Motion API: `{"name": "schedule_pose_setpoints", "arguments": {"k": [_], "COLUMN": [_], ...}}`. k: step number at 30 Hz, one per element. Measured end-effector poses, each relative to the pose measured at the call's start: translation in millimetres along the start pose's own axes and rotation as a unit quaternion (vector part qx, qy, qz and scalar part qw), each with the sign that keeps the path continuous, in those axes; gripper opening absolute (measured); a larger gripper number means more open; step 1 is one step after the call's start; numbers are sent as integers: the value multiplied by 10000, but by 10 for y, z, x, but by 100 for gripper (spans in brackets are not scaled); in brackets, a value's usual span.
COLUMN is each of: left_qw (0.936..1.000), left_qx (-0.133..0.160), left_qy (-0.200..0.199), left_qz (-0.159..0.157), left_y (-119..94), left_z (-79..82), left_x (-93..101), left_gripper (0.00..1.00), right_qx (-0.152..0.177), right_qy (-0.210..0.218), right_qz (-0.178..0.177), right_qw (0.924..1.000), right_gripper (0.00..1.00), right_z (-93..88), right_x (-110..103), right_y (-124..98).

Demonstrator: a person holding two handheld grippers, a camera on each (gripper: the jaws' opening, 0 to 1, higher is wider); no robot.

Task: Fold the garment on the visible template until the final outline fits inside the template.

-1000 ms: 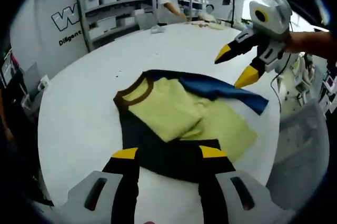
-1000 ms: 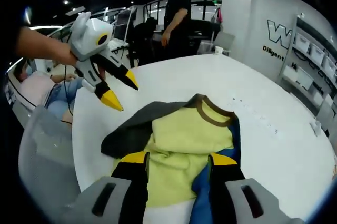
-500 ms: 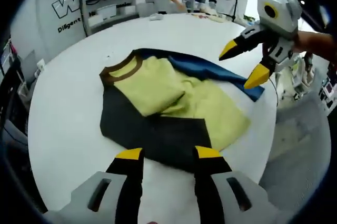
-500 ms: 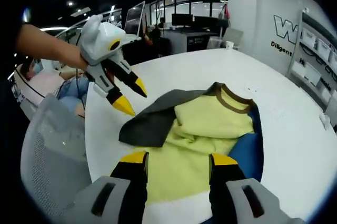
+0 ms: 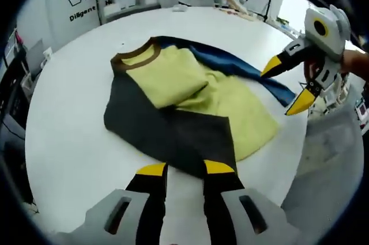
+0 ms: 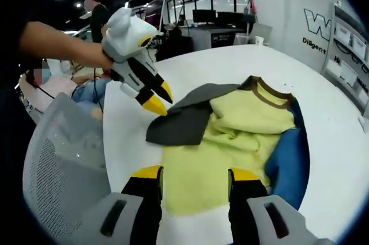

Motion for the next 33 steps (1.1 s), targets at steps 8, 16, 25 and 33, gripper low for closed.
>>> {"name": "schedule_pose_setpoints", "arguments": {"k": [8,16,25,33], "left_qw": [9999,9998,9998,9991], "left_qx": [-66,-121,46,108], "left_qy": [-78,-150,-113,-64], "left_qz": [-43,-80,147,405], "left_y": [72,59,-219,-525], "left_z": [-40,-50,12,96], "left_x": [35,42,-125,-400], "left_gripper": [8,0,0,0], "right_qx": [-158,-392,-644,-736], "right_qy": [8,-95,-167,-266], "right_qz": [176,279,314,270], "right_qw": [9997,9988,9973,9966], "right_gripper": [41,40,39,34], "right_z": [-114,-216,-366,-426], "right_x": [-219,-343,-415,-417], "right_y": [121,221,313,300]}}
Point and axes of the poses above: the point that each gripper's makers call its tool centre point, and the gripper's own axes: y roughly forward along the fingers, x roughly to its right, z roughly out of its top, the point moved 10 cm from there along -y, roughly backward along the fingers, and after that the axes turned 5 degrees about -z, right-handed, at the moved point
